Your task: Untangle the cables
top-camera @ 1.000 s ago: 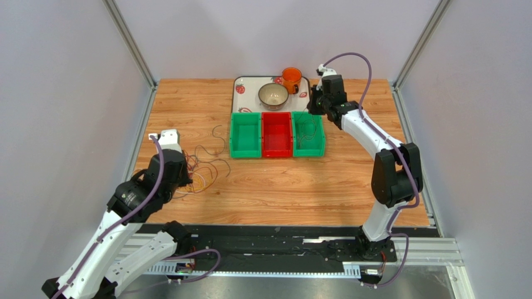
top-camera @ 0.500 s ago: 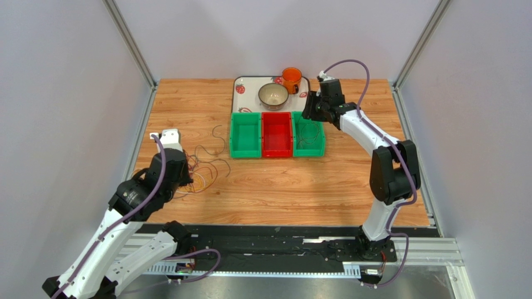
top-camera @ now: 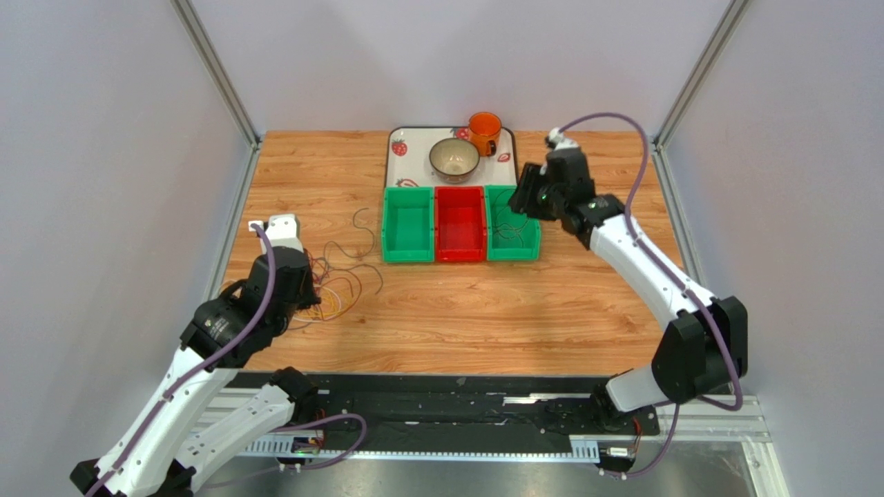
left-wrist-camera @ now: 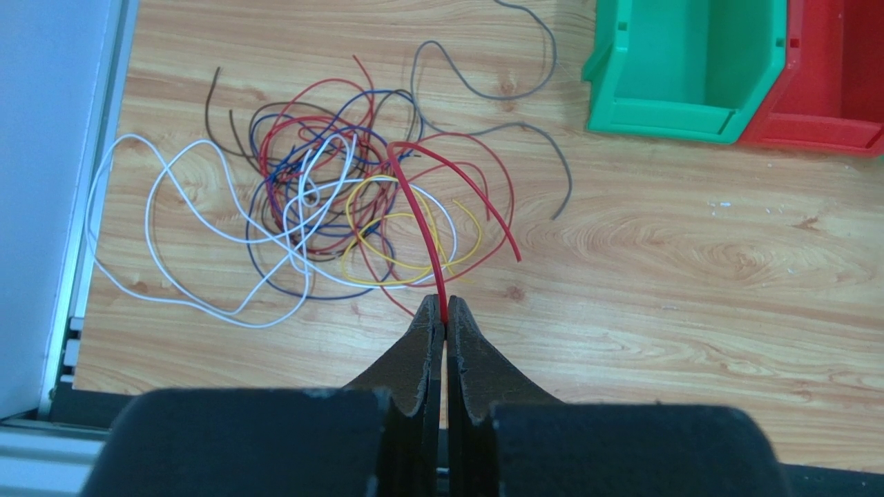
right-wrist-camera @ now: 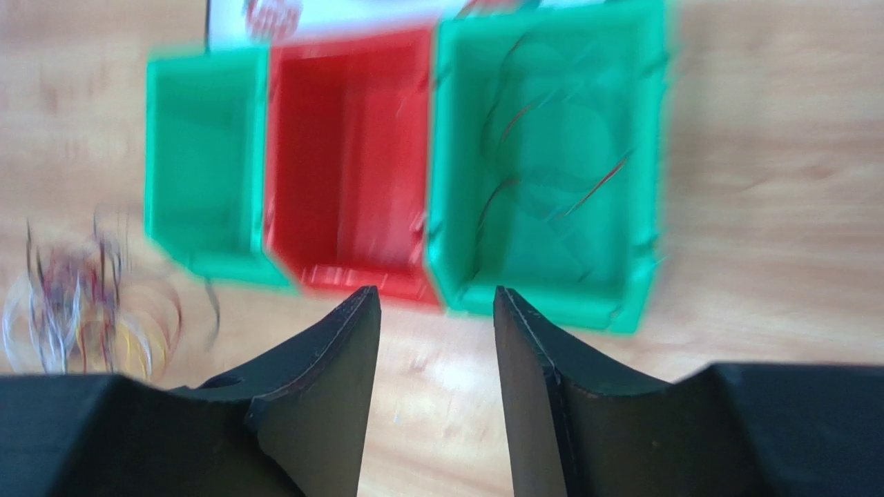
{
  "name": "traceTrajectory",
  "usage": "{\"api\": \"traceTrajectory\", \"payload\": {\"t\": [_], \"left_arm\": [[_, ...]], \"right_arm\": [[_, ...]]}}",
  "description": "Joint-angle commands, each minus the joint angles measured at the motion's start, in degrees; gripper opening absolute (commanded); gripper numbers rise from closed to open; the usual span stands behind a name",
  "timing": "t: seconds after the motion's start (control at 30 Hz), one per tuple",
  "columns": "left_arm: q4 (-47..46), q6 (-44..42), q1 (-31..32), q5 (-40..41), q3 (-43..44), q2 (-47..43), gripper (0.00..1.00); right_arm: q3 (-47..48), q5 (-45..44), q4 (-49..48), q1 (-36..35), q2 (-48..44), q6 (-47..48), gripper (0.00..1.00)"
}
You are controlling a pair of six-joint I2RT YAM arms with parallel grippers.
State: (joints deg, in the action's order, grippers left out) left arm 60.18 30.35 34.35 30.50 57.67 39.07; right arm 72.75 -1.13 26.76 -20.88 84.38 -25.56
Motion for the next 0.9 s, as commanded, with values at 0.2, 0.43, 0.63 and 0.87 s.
{"api": "traceTrajectory", "payload": {"t": [0.2,0.43,0.63,0.87], "left_arm": [[-2.0,-2.1,-0.2,-0.5,8.8,1.7,0.0],[-1.4,-6.3,-0.2,-2.4,30.3,7.4,0.0],[-1.7,-7.5,-0.2,-4.1,38.5,10.7,0.0],[-4.3,-5.5,-0.2,-7.0,37.9,11.6,0.0]], "right_arm": [[-11.8,11.8,-17.7,-22.7,-1.9,-4.8,0.48],[-1.7,10.9,-15.8,-33.4,9.3,-5.0,0.45],[4.0,12.2,-18.0,-38.0,11.1,-1.7,0.48],[2.2,15.5,-25.9,-38.9,9.7,0.6,0.53]]}}
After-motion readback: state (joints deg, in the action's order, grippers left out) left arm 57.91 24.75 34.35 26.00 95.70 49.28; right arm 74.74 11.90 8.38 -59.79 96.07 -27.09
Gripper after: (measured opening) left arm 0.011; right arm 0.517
